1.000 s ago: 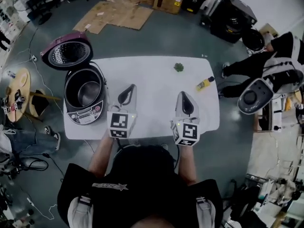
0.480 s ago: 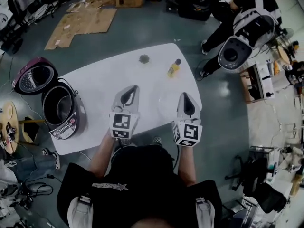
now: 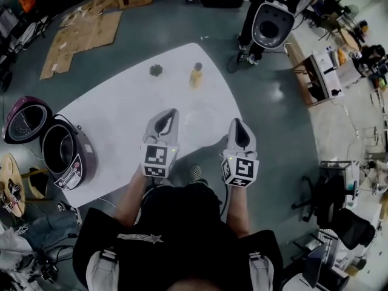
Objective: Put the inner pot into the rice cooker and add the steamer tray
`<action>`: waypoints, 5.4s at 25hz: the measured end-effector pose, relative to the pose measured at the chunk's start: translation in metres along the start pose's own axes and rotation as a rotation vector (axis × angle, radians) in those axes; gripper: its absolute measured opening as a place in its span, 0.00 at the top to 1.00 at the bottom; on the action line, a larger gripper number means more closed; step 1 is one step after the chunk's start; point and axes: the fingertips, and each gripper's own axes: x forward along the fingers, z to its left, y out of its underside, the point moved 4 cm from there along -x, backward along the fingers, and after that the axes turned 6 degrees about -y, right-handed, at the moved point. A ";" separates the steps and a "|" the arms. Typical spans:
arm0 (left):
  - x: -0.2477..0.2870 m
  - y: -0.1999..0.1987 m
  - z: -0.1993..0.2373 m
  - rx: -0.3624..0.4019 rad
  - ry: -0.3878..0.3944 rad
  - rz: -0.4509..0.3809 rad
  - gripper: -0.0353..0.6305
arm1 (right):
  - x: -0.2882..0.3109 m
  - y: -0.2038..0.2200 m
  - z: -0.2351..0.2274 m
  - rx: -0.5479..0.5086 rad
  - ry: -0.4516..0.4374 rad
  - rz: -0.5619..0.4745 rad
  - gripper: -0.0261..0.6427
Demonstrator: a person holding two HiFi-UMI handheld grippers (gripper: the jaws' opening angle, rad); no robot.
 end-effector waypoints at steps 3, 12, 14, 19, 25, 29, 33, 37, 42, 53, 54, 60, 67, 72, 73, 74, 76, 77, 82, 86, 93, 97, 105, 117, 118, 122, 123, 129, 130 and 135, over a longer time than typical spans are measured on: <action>0.007 0.005 -0.016 0.000 0.021 0.016 0.93 | -0.009 0.008 -0.013 0.010 0.019 0.016 0.95; 0.027 0.045 -0.036 -0.077 0.076 0.121 0.68 | 0.001 0.058 -0.024 0.041 -0.023 0.151 0.79; 0.032 0.060 -0.039 -0.100 0.088 0.163 0.61 | 0.006 0.071 -0.024 0.059 -0.053 0.181 0.69; 0.044 0.104 -0.047 -0.126 0.101 0.288 0.53 | 0.020 0.112 -0.032 0.087 -0.080 0.262 0.63; 0.050 0.159 -0.048 -0.149 0.080 0.381 0.53 | 0.028 0.165 -0.038 0.113 -0.080 0.351 0.63; 0.055 0.191 -0.050 -0.153 0.066 0.440 0.53 | 0.035 0.196 -0.040 0.137 -0.083 0.394 0.63; 0.059 0.220 -0.052 -0.162 0.056 0.491 0.53 | 0.042 0.224 -0.040 0.157 -0.091 0.431 0.63; 0.064 0.247 -0.053 -0.160 0.041 0.535 0.53 | 0.047 0.251 -0.040 0.175 -0.093 0.475 0.63; 0.070 0.271 -0.051 -0.175 0.024 0.580 0.53 | 0.051 0.276 -0.042 0.186 -0.105 0.517 0.63; 0.075 0.292 -0.052 -0.176 0.021 0.622 0.67 | 0.062 0.295 -0.042 0.218 -0.125 0.562 0.67; 0.076 0.292 -0.052 -0.172 0.020 0.624 0.68 | 0.063 0.295 -0.043 0.210 -0.124 0.566 0.70; 0.078 0.288 -0.057 -0.144 0.012 0.617 0.69 | 0.062 0.290 -0.045 0.169 -0.119 0.570 0.76; 0.080 0.274 -0.055 -0.115 0.002 0.594 0.69 | 0.062 0.275 -0.047 0.139 -0.118 0.548 0.77; 0.074 0.255 -0.052 -0.120 -0.026 0.551 0.70 | 0.063 0.250 -0.046 0.111 -0.128 0.500 0.77; 0.073 0.248 -0.052 -0.120 -0.032 0.540 0.70 | 0.064 0.244 -0.046 0.104 -0.133 0.488 0.77; 0.073 0.241 -0.050 -0.120 -0.040 0.528 0.70 | 0.065 0.238 -0.046 0.097 -0.138 0.475 0.77; 0.072 0.227 -0.047 -0.116 -0.058 0.499 0.70 | 0.068 0.224 -0.045 0.082 -0.151 0.447 0.77; 0.071 0.220 -0.046 -0.112 -0.068 0.480 0.70 | 0.068 0.217 -0.045 0.075 -0.158 0.433 0.77; 0.056 0.186 -0.042 -0.093 -0.108 0.417 0.70 | 0.063 0.181 -0.041 0.046 -0.185 0.373 0.77; 0.044 0.155 -0.041 -0.076 -0.145 0.375 0.71 | 0.059 0.152 -0.039 0.025 -0.206 0.322 0.77; 0.017 0.110 -0.033 -0.055 -0.232 0.296 0.71 | 0.054 0.109 -0.027 0.003 -0.258 0.232 0.77; 0.000 0.094 -0.023 -0.053 -0.302 0.255 0.71 | 0.060 0.090 -0.014 -0.024 -0.324 0.181 0.77; -0.050 0.073 -0.001 -0.066 -0.473 0.219 0.72 | 0.067 0.055 0.029 -0.076 -0.487 0.109 0.77; -0.140 0.061 0.066 -0.073 -0.657 0.174 0.72 | 0.072 0.020 0.141 -0.120 -0.663 0.044 0.77; -0.146 0.061 0.074 -0.075 -0.667 0.171 0.72 | 0.074 0.018 0.151 -0.122 -0.673 0.039 0.77; -0.171 0.063 0.107 -0.081 -0.698 0.161 0.72 | 0.080 0.011 0.193 -0.126 -0.698 0.022 0.77; -0.176 0.062 0.115 -0.079 -0.703 0.159 0.72 | 0.082 0.009 0.203 -0.127 -0.702 0.018 0.77; -0.201 0.061 0.166 -0.076 -0.723 0.152 0.72 | 0.097 -0.002 0.259 -0.125 -0.721 0.007 0.77; -0.206 0.061 0.175 -0.077 -0.728 0.151 0.72 | 0.101 -0.004 0.270 -0.126 -0.726 0.005 0.77; -0.229 0.066 0.224 -0.088 -0.759 0.151 0.72 | 0.116 -0.011 0.324 -0.129 -0.754 -0.003 0.77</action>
